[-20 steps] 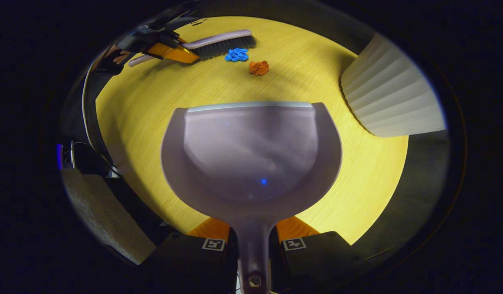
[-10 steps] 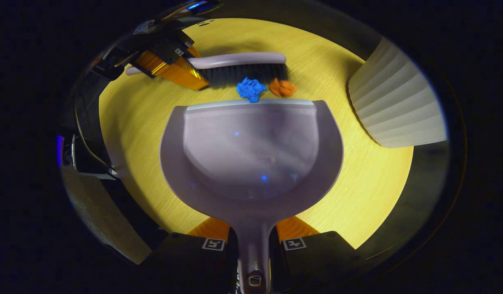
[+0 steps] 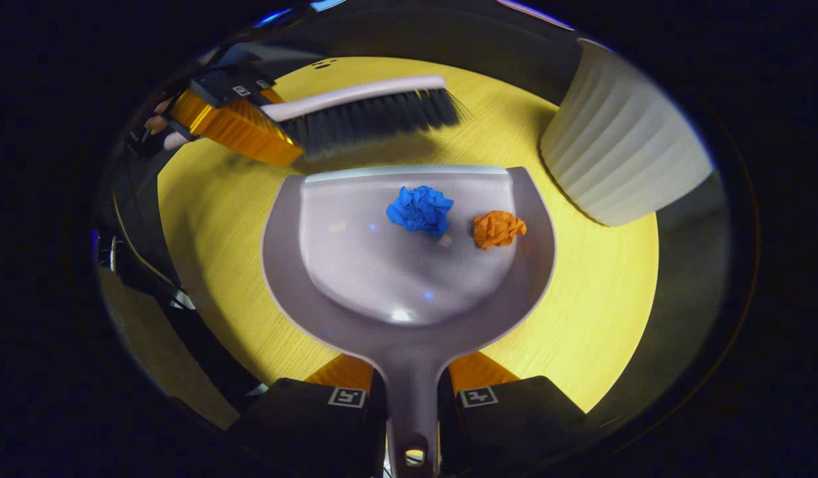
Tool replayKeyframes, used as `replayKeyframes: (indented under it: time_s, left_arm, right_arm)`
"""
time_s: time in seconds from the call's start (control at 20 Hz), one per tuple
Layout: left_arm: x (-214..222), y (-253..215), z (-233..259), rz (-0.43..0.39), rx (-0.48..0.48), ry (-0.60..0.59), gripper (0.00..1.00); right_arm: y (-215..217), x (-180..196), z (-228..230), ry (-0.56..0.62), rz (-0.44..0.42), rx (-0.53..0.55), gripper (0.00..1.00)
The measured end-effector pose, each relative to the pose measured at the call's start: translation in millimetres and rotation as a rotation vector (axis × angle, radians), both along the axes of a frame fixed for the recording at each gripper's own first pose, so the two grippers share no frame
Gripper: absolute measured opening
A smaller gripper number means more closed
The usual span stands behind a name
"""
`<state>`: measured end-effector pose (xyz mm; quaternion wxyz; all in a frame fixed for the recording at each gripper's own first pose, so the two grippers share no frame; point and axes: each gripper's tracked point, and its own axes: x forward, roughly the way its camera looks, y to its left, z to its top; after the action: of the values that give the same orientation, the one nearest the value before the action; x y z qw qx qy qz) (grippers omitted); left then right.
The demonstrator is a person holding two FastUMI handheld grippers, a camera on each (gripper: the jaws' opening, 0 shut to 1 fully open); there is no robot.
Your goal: Pick up the small broom and dustpan from the desktop, sweep the trash into the dustpan with the broom, and then empty the trash into the garbage bin.
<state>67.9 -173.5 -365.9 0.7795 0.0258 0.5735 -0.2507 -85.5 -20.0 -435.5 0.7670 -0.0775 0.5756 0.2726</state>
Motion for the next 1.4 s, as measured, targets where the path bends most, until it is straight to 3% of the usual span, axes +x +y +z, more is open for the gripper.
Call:
replayKeyframes:
  time_s: [0.15,0.35,0.45,0.55,0.6,0.85,1.1,1.15,1.25,1.4]
  left_arm:
    - [1.6,41.9,-10.0,0.092,0.079,-0.08,0.24]
    - [-4.6,63.0,-41.5,0.163,0.095,-0.044,0.27]
    - [-16.2,64.7,-56.4,0.175,0.117,-0.027,0.24]
    - [-21.0,63.1,-68.1,0.179,0.116,-0.02,0.26]
    - [-22.8,62.9,-72.0,0.177,0.112,-0.019,0.26]
    - [-26.3,62.9,-83.1,0.178,0.079,-0.005,0.26]
    - [-21.8,63.8,-75.5,0.172,0.075,-0.003,0.26]
    - [-22.7,62.9,-77.0,0.175,0.076,-0.002,0.26]
    - [-21.7,61.4,-75.6,0.188,0.07,0.0,0.26]
    - [-20.4,62.1,-76.5,0.196,0.073,-0.004,0.26]
  right_arm:
    - [-7.7,-3.5,18.4,0.029,-0.116,-0.002,0.36]
    - [-21.5,6.1,52.4,0.015,-0.211,-0.03,0.36]
    - [-36.1,22.1,88.3,-0.004,-0.247,-0.037,0.41]
    - [-55.3,28.7,131.7,-0.014,-0.291,-0.026,0.32]
    - [-68.2,31.9,150.8,-0.016,-0.317,-0.022,0.36]
    - [-126.5,75.8,215.6,-0.065,-0.428,-0.06,0.36]
    - [-203.8,148.7,217.8,-0.131,-0.468,-0.234,0.36]
    - [-213.5,159.0,218.6,-0.137,-0.462,-0.262,0.32]
    - [-228.8,178.0,218.0,-0.146,-0.439,-0.319,0.36]
    - [-246.2,205.8,211.2,-0.149,-0.38,-0.419,0.31]
